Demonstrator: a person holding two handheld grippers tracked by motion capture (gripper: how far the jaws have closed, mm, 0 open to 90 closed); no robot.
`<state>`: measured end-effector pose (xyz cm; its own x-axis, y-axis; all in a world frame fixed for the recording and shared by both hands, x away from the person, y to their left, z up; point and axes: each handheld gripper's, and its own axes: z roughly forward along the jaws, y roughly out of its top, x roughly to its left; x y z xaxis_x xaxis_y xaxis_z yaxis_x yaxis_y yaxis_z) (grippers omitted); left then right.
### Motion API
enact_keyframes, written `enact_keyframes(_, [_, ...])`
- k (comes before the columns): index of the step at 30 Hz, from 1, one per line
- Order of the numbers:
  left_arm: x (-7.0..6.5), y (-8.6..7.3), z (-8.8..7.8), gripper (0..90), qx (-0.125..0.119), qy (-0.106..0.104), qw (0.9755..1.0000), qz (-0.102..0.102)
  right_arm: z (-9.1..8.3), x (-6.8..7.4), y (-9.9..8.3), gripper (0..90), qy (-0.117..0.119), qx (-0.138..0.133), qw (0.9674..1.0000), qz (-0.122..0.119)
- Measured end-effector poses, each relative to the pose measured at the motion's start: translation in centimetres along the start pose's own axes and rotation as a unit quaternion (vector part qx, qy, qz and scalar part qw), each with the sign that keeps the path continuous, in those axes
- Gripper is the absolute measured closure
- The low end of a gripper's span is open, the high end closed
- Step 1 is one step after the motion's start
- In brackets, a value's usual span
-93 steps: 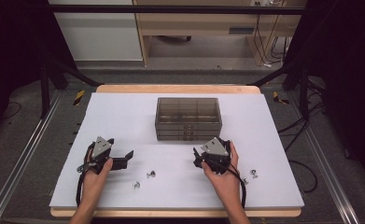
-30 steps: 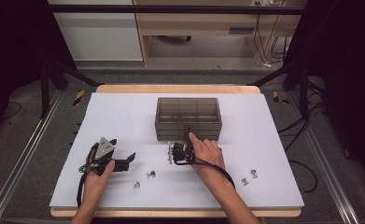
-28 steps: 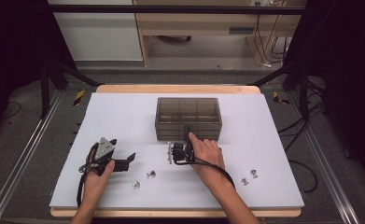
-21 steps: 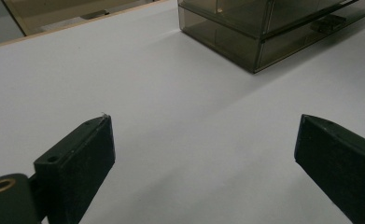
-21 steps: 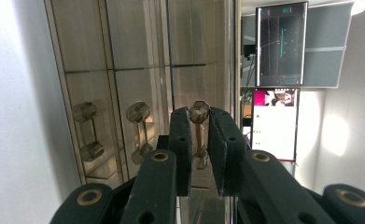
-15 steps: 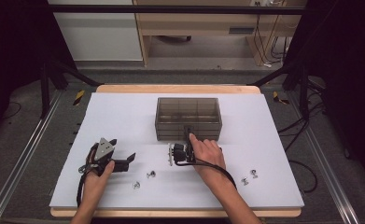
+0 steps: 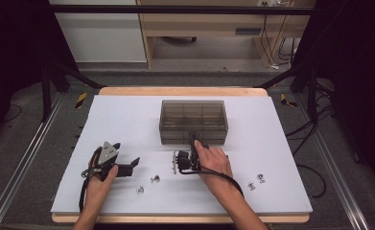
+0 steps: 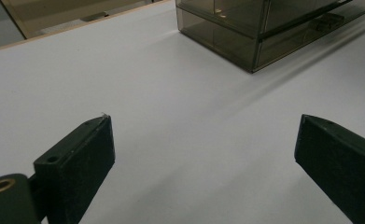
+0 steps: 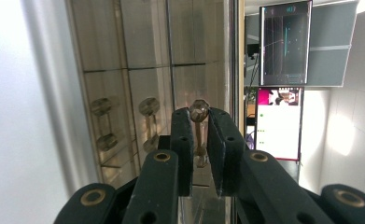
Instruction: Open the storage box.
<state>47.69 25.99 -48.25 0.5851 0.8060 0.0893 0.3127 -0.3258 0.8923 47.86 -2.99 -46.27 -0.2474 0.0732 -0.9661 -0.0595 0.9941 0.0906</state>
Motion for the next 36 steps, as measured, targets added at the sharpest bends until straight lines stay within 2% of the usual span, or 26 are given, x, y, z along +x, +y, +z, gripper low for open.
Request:
enact_keyframes(5, [0.0,0.0,0.0,4.5,-0.001,0.000,1.0000,0.000,-0.9,0.3,0.0,80.7,-0.001,-0.001,1.0000,0.000])
enact_keyframes(6, [0.0,0.0,0.0,4.3,0.000,0.001,1.0000,0.000,-0.9,0.3,0.0,78.7,-0.001,0.001,1.0000,0.004])
enact_keyframes(7, [-0.1,0.0,0.0,4.2,-0.001,0.002,1.0000,0.002,-1.0,0.2,0.0,71.0,0.004,0.003,0.9999,0.010])
enact_keyframes(9, [-0.1,0.1,-0.1,3.7,-0.005,0.004,1.0000,0.005,-1.1,0.1,0.0,57.8,0.005,0.000,0.9995,0.032])
enact_keyframes(10, [-0.1,0.1,-0.2,3.7,-0.009,0.004,0.9999,0.006,-1.2,0.0,0.0,54.5,0.004,0.000,0.9992,0.039])
enact_keyframes(11, [-0.2,0.1,-0.3,3.7,-0.009,0.006,0.9999,0.007,-1.5,-0.3,-0.2,49.8,0.001,-0.005,0.9983,0.057])
enact_keyframes(12, [-0.2,0.2,-0.3,3.7,-0.009,0.010,0.9999,0.011,-1.5,-0.3,-0.2,49.8,0.001,-0.005,0.9983,0.057])
enact_keyframes(13, [-0.3,0.3,-0.3,3.7,-0.008,0.011,0.9998,0.014,-2.0,-0.7,-0.5,47.9,0.006,-0.003,0.9968,0.080])
enact_keyframes(14, [-0.4,0.6,-0.4,3.7,-0.009,0.011,0.9997,0.017,-2.2,-0.9,-0.8,47.1,0.010,-0.002,0.9957,0.092])
enact_keyframes(15, [-0.8,1.3,-0.7,3.6,-0.012,0.009,0.9994,0.030,-2.3,-1.0,-1.2,46.2,0.012,-0.002,0.9948,0.101])
enact_keyframes(16, [-0.8,1.3,-0.7,3.5,-0.012,0.009,0.9994,0.030,-2.3,-1.0,-1.2,46.2,0.012,-0.002,0.9948,0.101])
enact_keyframes(17, [-1.0,1.7,-0.8,3.5,-0.011,0.009,0.9992,0.038,-2.5,-1.3,-1.6,45.8,0.016,0.000,0.9939,0.109])
enact_keyframes(19, [-1.3,2.6,-0.8,3.1,-0.012,0.002,0.9989,0.044,-2.8,-1.7,-2.5,45.0,0.031,-0.001,0.9906,0.133])
enact_keyframes(21, [-1.6,3.4,-0.7,3.1,-0.006,-0.008,0.9988,0.049,-3.0,-2.1,-3.7,44.2,0.046,0.002,0.9857,0.162])
enact_keyframes(22, [-1.7,3.6,-0.6,3.1,-0.002,-0.010,0.9986,0.051,-3.2,-2.5,-5.0,43.7,0.056,0.009,0.9796,0.193])
enact_keyframes(24, [-1.8,4.2,-0.2,3.1,0.004,-0.015,0.9983,0.057,-3.1,-2.7,-5.7,43.1,0.062,0.009,0.9783,0.197])
enact_keyframes(25, [-1.8,4.5,0.0,3.2,0.006,-0.016,0.9983,0.056,-3.1,-2.8,-6.3,42.6,0.066,0.011,0.9765,0.205])
enact_keyframes(27, [-1.8,5.1,0.2,3.9,0.008,-0.020,0.9982,0.055,-3.3,-3.1,-8.0,42.2,0.082,0.016,0.9690,0.233])
enact_keyframes(28, [-1.8,5.4,0.4,3.9,0.008,-0.022,0.9981,0.056,-3.3,-3.1,-8.0,42.2,0.082,0.016,0.9690,0.233])
enact_keyframes(29, [-1.9,5.8,0.4,3.9,0.014,-0.021,0.9975,0.066,-3.3,-3.3,-8.5,42.2,0.088,0.017,0.9661,0.242])
enact_keyframes(30, [-2.0,6.0,0.5,4.3,0.015,-0.022,0.9973,0.069,-3.3,-3.4,-9.2,42.2,0.099,0.017,0.9617,0.255])
enact_keyframes(32, [-2.2,6.6,0.7,4.7,0.019,-0.029,0.9967,0.073,-3.2,-3.6,-10.1,42.5,0.111,0.017,0.9561,0.271])
enact_keyframes(33, [-2.3,6.9,0.8,5.3,0.022,-0.031,0.9963,0.077,-3.1,-3.9,-11.0,43.1,0.126,0.008,0.9500,0.286])
enact_keyframes(34, [-2.5,7.1,0.9,5.3,0.025,-0.033,0.9959,0.080,-3.1,-3.9,-11.0,43.1,0.126,0.008,0.9500,0.286])
enact_keyframes(35, [-2.7,7.4,1.0,6.2,0.029,-0.034,0.9955,0.084,-2.9,-4.1,-11.6,44.8,0.132,0.006,0.9449,0.299])
enact_keyframes(36, [-2.9,7.7,1.0,7.1,0.033,-0.033,0.9949,0.090,-2.8,-4.3,-12.0,45.4,0.136,0.003,0.9437,0.301])
